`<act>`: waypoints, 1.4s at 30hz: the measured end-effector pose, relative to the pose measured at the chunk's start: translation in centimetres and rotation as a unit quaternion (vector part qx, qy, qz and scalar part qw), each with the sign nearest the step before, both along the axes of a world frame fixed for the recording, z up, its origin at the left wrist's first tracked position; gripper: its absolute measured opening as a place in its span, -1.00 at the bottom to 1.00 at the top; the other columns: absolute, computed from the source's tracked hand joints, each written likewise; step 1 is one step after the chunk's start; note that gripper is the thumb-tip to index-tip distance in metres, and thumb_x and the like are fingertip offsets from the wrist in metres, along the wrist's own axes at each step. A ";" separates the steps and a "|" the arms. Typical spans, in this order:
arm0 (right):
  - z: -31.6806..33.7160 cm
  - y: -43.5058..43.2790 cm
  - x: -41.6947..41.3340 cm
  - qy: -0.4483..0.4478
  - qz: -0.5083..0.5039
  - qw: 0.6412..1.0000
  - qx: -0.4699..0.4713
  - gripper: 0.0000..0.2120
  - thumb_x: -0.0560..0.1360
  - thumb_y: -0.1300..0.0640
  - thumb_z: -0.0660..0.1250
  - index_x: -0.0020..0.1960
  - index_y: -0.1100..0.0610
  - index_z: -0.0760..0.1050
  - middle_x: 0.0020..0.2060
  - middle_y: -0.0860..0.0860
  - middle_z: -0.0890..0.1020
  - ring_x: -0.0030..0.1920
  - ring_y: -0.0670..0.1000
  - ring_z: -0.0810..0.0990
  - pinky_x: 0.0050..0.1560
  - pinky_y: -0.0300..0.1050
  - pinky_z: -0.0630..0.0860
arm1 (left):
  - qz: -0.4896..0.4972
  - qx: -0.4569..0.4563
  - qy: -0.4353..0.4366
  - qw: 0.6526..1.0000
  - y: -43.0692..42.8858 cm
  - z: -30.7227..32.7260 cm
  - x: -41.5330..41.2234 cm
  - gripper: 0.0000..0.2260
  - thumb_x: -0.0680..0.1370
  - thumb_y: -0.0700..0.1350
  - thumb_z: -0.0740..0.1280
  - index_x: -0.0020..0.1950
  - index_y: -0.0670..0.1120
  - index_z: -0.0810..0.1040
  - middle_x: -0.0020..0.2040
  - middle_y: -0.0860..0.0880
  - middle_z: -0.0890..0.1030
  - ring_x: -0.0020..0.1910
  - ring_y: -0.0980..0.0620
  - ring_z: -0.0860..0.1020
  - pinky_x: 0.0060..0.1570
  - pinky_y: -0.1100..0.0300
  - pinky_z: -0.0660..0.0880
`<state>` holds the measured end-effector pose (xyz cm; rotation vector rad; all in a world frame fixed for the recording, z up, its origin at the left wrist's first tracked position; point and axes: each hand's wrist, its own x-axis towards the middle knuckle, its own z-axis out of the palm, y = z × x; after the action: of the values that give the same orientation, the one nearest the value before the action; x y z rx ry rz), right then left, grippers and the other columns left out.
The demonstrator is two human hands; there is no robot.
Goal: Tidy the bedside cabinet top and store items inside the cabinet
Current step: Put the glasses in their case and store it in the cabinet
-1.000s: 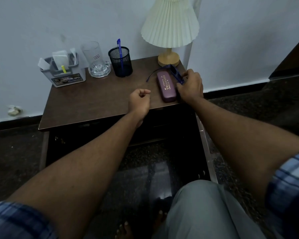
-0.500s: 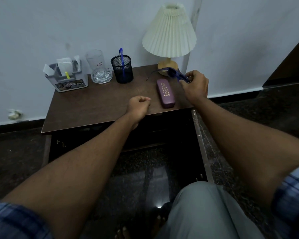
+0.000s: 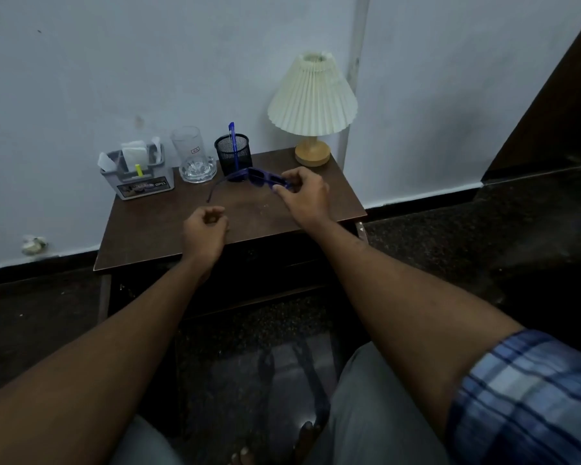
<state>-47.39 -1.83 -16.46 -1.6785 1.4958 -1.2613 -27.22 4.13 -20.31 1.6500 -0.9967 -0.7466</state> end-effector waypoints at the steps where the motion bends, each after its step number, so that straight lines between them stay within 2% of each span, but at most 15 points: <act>1: -0.2 0.4 0.7 0.000 0.007 1.000 0.005 -0.73 0.42 0.12 0.56 0.09 0.12 0.64 -0.13 -0.07 0.67 -0.22 -0.21 0.56 -0.26 -0.58 0.43 | 0.008 -0.010 0.000 1.000 0.5 0.2 0.6 -0.87 0.59 -0.23 0.36 0.01 0.01 0.58 -0.11 -0.05 0.65 -0.11 -0.06 0.66 0.16 -0.18 0.63; 4: -0.9 1.4 2.5 0.003 0.022 1.000 0.021 -0.74 0.43 0.12 0.55 0.09 0.09 0.62 -0.11 -0.09 0.66 -0.20 -0.21 0.58 -0.25 -0.46 0.49 | 0.020 -0.029 -0.011 0.999 2.2 0.3 1.6 -0.85 0.59 -0.19 0.38 0.13 0.00 0.57 0.04 -0.09 0.66 0.06 -0.12 0.68 0.20 -0.13 0.61; 7: -1.8 2.2 3.6 -0.006 0.033 0.999 0.037 -0.73 0.42 0.11 0.56 0.09 0.09 0.63 -0.11 -0.08 0.67 -0.18 -0.14 0.60 -0.13 -0.26 0.59 | 0.032 -0.038 -0.031 0.998 4.1 -0.8 2.2 -0.79 0.58 -0.14 0.41 0.22 -0.04 0.58 0.00 0.10 0.65 -0.10 0.27 0.64 0.03 0.18 0.58; 8: -2.3 2.6 3.9 -0.006 0.032 0.999 0.043 -0.73 0.42 0.10 0.56 0.09 0.08 0.63 -0.12 -0.08 0.67 -0.18 -0.14 0.60 -0.12 -0.24 0.60 | 0.032 -0.033 -0.037 0.998 4.7 -1.2 2.3 -0.77 0.59 -0.13 0.41 0.24 -0.06 0.59 0.01 0.11 0.65 -0.12 0.30 0.62 -0.01 0.25 0.54; 10: -3.3 3.4 4.3 -0.008 0.026 0.998 0.055 -0.73 0.41 0.07 0.57 0.08 0.07 0.64 -0.14 -0.11 0.67 -0.20 -0.17 0.58 -0.14 -0.25 0.59 | 0.027 -0.020 -0.028 0.999 5.3 -1.6 2.4 -0.73 0.59 -0.15 0.40 0.29 -0.10 0.59 0.08 0.02 0.66 -0.04 0.16 0.64 0.06 0.25 0.56; 12: -4.4 4.1 4.6 -0.019 0.027 0.997 0.071 -0.73 0.41 0.07 0.57 0.07 0.07 0.65 -0.16 -0.10 0.67 -0.23 -0.19 0.56 -0.16 -0.26 0.57 | 0.022 -0.020 -0.034 0.999 5.4 -1.4 2.4 -0.73 0.60 -0.18 0.39 0.30 -0.11 0.59 0.13 -0.03 0.67 0.06 0.04 0.65 0.20 0.12 0.57; 14: -5.0 4.4 4.7 -0.032 0.029 0.995 0.086 -0.75 0.41 0.09 0.56 0.06 0.09 0.65 -0.17 -0.07 0.66 -0.25 -0.16 0.54 -0.19 -0.31 0.53 | 0.022 -0.028 -0.040 0.999 5.2 -1.1 2.3 -0.73 0.60 -0.19 0.37 0.30 -0.11 0.59 0.15 -0.07 0.68 0.11 0.02 0.66 0.25 0.08 0.55; 18: -5.4 4.2 5.2 -0.045 0.019 0.995 0.092 -0.78 0.42 0.13 0.56 0.03 0.14 0.65 -0.20 -0.03 0.65 -0.27 -0.14 0.52 -0.24 -0.37 0.48 | 0.026 -0.059 -0.079 0.995 4.6 -1.4 2.0 -0.73 0.59 -0.21 0.38 0.29 -0.14 0.59 0.19 -0.08 0.66 -0.14 0.42 0.58 -0.05 0.54 0.48; 19: -5.4 4.1 5.2 -0.045 0.017 0.994 0.094 -0.78 0.42 0.14 0.56 0.04 0.14 0.65 -0.20 -0.02 0.65 -0.27 -0.14 0.53 -0.22 -0.34 0.49 | 0.030 -0.075 -0.092 0.993 4.4 -1.4 1.9 -0.73 0.59 -0.22 0.38 0.29 -0.14 0.59 0.22 -0.09 0.63 -0.13 0.44 0.57 -0.08 0.55 0.48; 23: -5.4 3.4 5.5 -0.052 0.022 0.993 0.100 -0.75 0.42 0.16 0.55 0.07 0.18 0.65 -0.07 -0.01 0.68 -0.25 -0.14 0.54 -0.20 -0.37 0.50 | 0.004 -0.132 -0.119 0.984 4.3 -0.7 1.7 -0.63 0.57 -0.22 0.40 0.20 0.23 0.47 0.42 -0.10 0.50 0.27 0.04 0.58 0.20 0.14 0.58; 26: -5.4 3.3 5.8 -0.060 0.024 0.993 0.096 -0.76 0.41 0.17 0.56 0.05 0.16 0.66 -0.10 -0.07 0.66 -0.29 -0.20 0.52 -0.26 -0.50 0.46 | -0.028 -0.135 -0.156 0.978 4.2 -1.0 1.6 -0.64 0.54 -0.22 0.41 0.28 0.10 0.54 0.45 -0.06 0.51 0.44 -0.01 0.49 0.37 -0.01 0.50; 29: -5.3 3.4 6.2 -0.076 0.035 0.993 0.087 -0.77 0.40 0.18 0.57 0.03 0.19 0.66 -0.18 -0.09 0.63 -0.31 -0.20 0.51 -0.23 -0.42 0.49 | -0.044 -0.135 -0.205 0.968 3.8 -1.4 1.7 -0.73 0.52 -0.19 0.43 0.22 -0.10 0.63 0.41 -0.06 0.56 0.42 0.01 0.50 0.38 -0.05 0.49; 34: -4.5 3.6 7.1 -0.089 0.040 0.991 0.090 -0.75 0.39 0.17 0.57 0.04 0.19 0.67 -0.22 -0.04 0.68 -0.31 -0.19 0.57 -0.14 -0.22 0.60 | -0.030 -0.150 -0.256 0.955 3.4 -1.6 1.6 -0.79 0.47 -0.15 0.48 0.09 -0.11 0.64 0.29 -0.03 0.62 0.32 0.07 0.57 0.31 0.12 0.51; 38: -3.5 3.8 8.0 -0.121 0.053 0.987 0.091 -0.75 0.39 0.18 0.58 0.03 0.22 0.67 -0.17 0.09 0.73 -0.14 0.07 0.73 -0.01 0.04 0.68 | -0.012 -0.150 -0.224 0.963 3.2 -1.9 1.2 -0.76 0.44 -0.12 0.52 0.06 -0.09 0.59 0.14 -0.01 0.66 0.16 0.06 0.63 0.16 0.07 0.58; 42: -3.0 4.1 8.4 -0.136 0.066 0.984 0.092 -0.74 0.36 0.19 0.60 0.02 0.23 0.67 -0.19 0.07 0.73 -0.19 -0.01 0.72 -0.07 -0.13 0.68 | 0.013 -0.114 -0.195 0.974 3.0 -2.0 0.9 -0.65 0.42 0.05 0.53 0.09 -0.01 0.49 0.00 0.07 0.65 -0.02 0.11 0.65 -0.03 0.04 0.62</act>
<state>-39.02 2.26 -19.49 -1.3993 1.2735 -1.1881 -26.32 7.14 -22.32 1.6330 -1.2816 -0.2777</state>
